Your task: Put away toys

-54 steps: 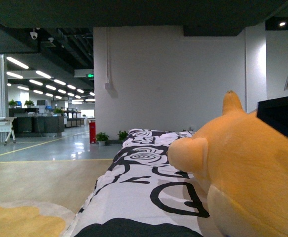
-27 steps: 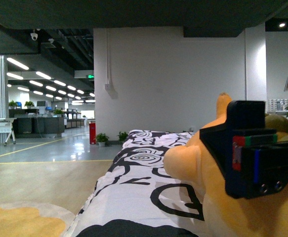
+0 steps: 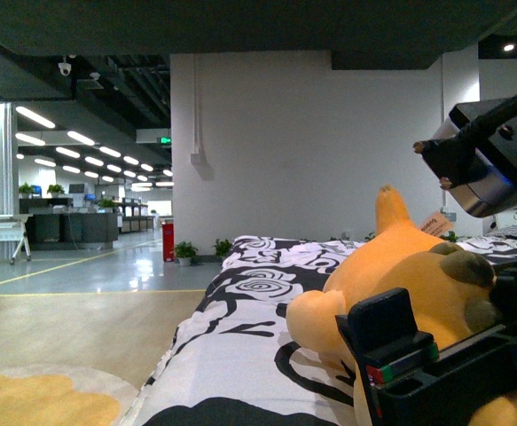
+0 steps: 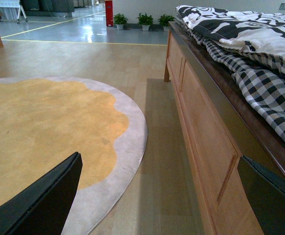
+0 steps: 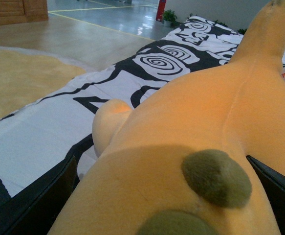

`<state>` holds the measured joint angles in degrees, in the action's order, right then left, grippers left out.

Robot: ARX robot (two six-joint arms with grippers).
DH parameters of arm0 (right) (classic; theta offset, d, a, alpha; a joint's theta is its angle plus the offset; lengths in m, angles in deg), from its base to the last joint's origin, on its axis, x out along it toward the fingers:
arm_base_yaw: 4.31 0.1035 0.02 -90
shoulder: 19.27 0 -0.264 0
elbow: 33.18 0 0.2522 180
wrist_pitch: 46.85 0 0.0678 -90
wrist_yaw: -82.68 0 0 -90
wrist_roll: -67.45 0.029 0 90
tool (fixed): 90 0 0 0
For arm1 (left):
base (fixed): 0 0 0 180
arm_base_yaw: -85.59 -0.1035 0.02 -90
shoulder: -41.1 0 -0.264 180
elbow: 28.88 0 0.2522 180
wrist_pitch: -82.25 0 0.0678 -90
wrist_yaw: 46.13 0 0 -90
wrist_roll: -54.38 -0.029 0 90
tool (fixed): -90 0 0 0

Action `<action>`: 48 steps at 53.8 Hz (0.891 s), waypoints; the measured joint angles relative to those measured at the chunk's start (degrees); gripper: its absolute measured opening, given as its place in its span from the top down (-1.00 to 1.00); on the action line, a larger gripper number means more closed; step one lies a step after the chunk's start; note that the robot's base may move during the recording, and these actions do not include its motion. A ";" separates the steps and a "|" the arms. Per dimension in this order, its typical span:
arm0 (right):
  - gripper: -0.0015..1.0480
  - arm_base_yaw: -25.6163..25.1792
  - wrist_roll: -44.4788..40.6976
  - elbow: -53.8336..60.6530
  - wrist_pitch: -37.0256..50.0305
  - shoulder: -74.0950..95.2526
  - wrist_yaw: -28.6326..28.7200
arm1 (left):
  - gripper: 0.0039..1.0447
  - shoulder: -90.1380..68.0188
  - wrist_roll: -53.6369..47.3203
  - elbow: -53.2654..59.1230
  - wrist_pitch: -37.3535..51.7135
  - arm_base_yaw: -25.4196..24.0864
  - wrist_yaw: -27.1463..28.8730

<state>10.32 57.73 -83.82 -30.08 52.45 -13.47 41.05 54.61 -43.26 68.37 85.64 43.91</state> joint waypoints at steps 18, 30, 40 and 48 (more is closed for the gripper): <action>-0.27 -1.77 -0.83 3.15 2.29 -1.42 0.76 | -0.89 0.00 0.00 0.00 0.00 0.00 0.02; 0.35 -1.92 1.73 3.34 -0.26 -4.94 1.66 | -0.89 0.00 0.02 0.00 0.00 0.00 0.00; 0.65 -3.08 6.38 3.34 -3.52 -9.46 4.48 | -0.89 0.00 0.02 0.00 0.00 0.00 0.00; 0.65 -5.73 11.13 3.34 -6.21 -14.21 7.37 | -0.89 0.00 0.02 0.00 0.00 0.00 0.00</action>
<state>4.60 68.86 -80.48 -36.29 38.25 -6.11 41.05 54.63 -43.26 68.37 85.64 43.91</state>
